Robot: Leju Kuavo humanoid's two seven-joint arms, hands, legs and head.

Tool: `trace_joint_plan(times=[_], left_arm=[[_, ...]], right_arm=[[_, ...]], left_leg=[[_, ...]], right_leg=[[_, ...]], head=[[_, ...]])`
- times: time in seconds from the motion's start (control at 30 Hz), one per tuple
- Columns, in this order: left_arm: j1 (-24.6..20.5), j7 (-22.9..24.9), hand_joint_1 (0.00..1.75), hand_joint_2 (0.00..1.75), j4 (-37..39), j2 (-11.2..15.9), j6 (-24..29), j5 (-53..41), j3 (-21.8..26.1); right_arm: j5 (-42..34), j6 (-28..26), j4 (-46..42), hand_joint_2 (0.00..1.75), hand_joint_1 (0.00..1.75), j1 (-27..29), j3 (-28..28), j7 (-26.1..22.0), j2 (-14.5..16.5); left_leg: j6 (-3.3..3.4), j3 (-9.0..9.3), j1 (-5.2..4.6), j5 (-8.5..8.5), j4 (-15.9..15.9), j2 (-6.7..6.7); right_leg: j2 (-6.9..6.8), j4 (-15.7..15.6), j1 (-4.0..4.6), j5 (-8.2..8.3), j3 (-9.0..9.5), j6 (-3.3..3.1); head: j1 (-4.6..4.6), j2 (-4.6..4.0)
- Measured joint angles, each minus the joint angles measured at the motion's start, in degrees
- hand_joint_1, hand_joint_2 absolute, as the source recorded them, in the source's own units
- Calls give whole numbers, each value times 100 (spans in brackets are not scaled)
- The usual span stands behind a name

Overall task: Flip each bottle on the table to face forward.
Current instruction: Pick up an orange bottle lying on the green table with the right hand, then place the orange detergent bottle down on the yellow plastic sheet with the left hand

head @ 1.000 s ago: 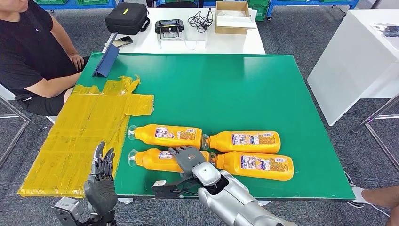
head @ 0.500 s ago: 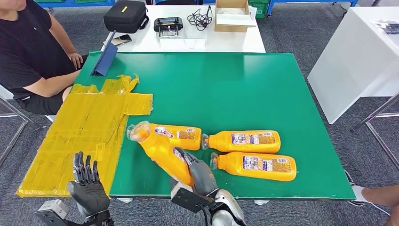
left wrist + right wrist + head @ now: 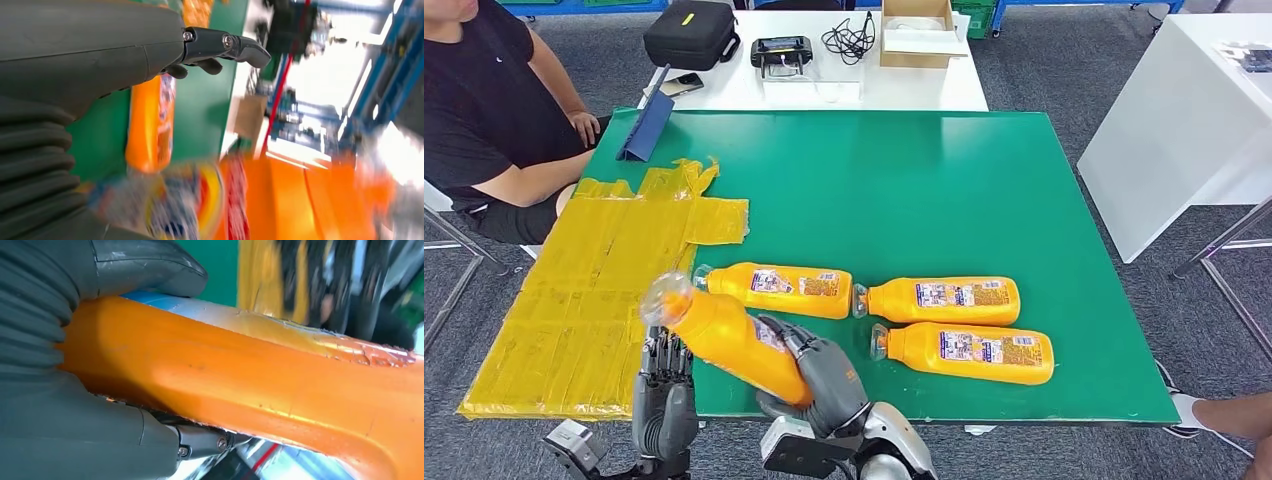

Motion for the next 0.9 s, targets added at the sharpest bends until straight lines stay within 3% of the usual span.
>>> trace_joint_plan(times=[0.27,0.57,0.7,0.9], left_arm=[[36,-4,0,175,-311,-4,-266,-118,-189],[127,-14,4,175,-453,-4,-237,-237,-168],[151,-15,175,175,-457,-4,-120,-315,-157],[133,-41,175,175,-456,-2,159,-717,-113]], right_arm=[[89,399,607,175,175,-389,541,223,97],[197,466,1157,175,175,-771,874,277,236],[209,481,1263,175,175,-861,958,272,252],[198,499,1353,175,175,-941,1177,273,269]], left_leg=[[-1,-1,1,1,0,-1],[-1,0,0,1,0,0],[0,-1,0,1,0,0],[-1,-1,0,1,0,-1]], right_leg=[[0,1,0,0,0,0],[0,0,0,0,-2,0],[0,0,0,0,-2,0],[0,0,0,0,-3,0]], head=[[1,0],[1,0],[1,0],[1,0]])
